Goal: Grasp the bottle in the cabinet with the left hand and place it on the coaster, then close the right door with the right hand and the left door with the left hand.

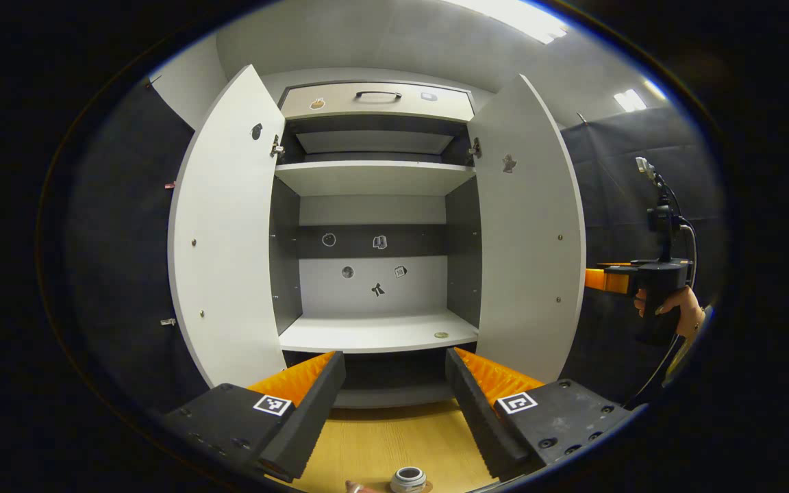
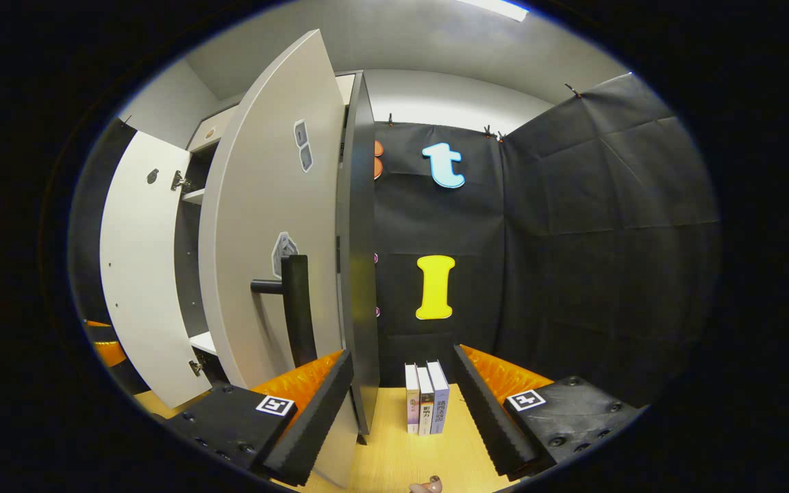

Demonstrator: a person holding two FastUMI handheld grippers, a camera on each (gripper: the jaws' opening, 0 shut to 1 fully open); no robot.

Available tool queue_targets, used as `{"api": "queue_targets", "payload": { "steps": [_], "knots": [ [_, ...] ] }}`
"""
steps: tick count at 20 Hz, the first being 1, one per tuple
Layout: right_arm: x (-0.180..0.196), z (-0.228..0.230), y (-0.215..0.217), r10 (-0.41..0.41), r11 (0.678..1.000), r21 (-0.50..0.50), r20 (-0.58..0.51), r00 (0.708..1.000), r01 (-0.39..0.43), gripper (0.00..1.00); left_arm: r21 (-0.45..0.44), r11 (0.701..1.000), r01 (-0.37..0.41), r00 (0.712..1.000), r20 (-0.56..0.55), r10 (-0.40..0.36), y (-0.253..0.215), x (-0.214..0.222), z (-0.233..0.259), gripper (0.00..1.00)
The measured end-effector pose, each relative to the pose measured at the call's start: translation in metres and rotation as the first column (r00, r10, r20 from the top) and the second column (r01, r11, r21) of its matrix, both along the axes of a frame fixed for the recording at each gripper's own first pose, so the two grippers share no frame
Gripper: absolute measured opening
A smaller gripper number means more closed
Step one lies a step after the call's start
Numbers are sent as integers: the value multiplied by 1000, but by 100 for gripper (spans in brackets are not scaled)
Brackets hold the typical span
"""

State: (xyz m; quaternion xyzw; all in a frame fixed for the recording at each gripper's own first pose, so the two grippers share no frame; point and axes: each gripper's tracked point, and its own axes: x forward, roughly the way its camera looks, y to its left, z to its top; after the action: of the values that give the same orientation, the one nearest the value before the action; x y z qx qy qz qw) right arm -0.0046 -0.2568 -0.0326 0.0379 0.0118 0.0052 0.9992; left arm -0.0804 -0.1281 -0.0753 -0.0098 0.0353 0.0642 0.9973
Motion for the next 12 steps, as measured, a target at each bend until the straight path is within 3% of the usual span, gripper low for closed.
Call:
{"api": "queue_targets", "payload": {
  "steps": [3, 9, 10, 12],
  "knots": [
    [-1, 1, 13, 38, 999, -2, 17, 999, -38, 97, -51, 998, -22, 1000, -18, 21, -5, 0, -11, 93],
    [-1, 1, 67, 147, 989, -5, 12, 989, -147, 97, -11, 999, -45, 998, -47, 45, 14, 3, -20, 93],
    [-1, 2, 76, 150, 989, -12, 14, 989, -150, 100, -10, 999, -42, 998, -48, 42, 19, 3, -21, 93],
    [2, 1, 92, 148, 989, -19, 14, 989, -148, 97, -10, 1000, -28, 998, -50, 27, 32, 1, -22, 94]
  ]
}}
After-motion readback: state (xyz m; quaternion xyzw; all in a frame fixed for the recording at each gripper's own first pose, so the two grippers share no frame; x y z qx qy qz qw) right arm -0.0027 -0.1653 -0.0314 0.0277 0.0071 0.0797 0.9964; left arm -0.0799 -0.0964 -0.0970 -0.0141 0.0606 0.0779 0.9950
